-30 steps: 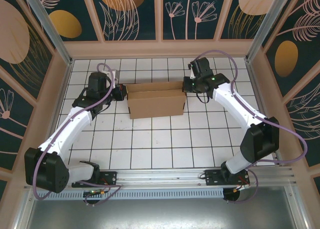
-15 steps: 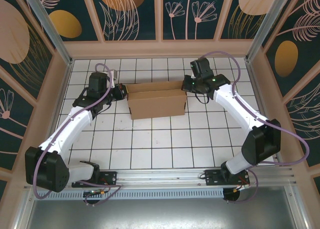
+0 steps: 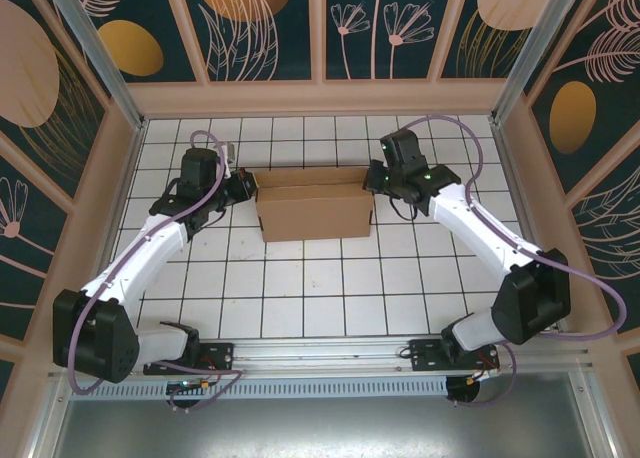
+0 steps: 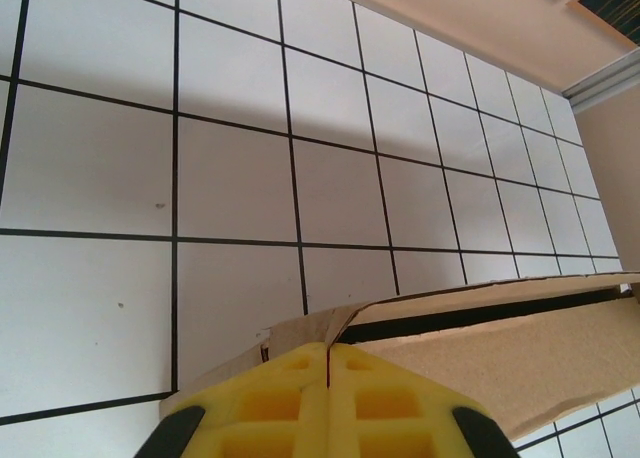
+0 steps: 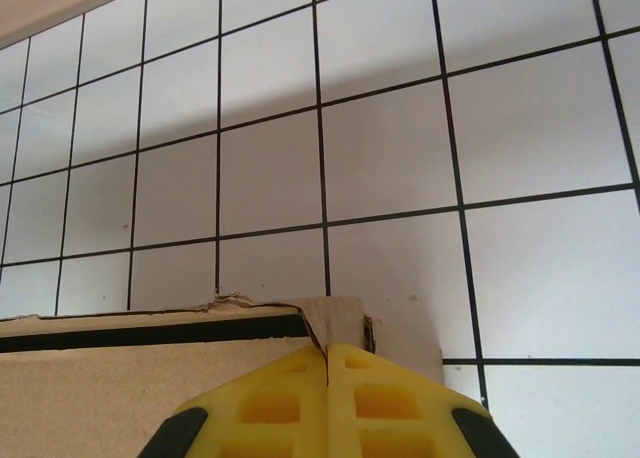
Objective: Fold the paper box
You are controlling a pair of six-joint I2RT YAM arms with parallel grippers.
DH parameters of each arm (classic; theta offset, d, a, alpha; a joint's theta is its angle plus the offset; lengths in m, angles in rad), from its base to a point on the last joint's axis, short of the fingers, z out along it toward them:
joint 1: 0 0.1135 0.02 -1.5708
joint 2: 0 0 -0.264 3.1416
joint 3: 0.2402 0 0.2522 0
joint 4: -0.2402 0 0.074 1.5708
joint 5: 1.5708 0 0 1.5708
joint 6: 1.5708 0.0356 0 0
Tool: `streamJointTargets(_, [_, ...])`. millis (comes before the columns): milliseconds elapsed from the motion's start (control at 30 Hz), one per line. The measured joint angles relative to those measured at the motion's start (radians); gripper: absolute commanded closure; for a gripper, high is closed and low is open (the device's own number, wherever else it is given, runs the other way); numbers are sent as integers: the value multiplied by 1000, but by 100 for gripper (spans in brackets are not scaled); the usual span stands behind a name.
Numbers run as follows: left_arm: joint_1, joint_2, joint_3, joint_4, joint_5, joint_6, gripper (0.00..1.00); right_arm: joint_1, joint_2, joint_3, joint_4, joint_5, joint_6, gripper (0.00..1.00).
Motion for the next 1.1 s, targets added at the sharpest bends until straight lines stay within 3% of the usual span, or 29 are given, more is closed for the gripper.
streamJointTargets(467, [0, 6, 8, -7, 3, -2, 100, 64, -46, -58, 34, 127, -14, 100])
streamJointTargets(733, [0, 16, 49, -73, 15, -3, 100, 143, -59, -82, 37, 266, -48, 100])
streamJointTargets(1100, [0, 0, -2, -6, 32, -16, 100, 167, -80, -119, 74, 331, -61, 100])
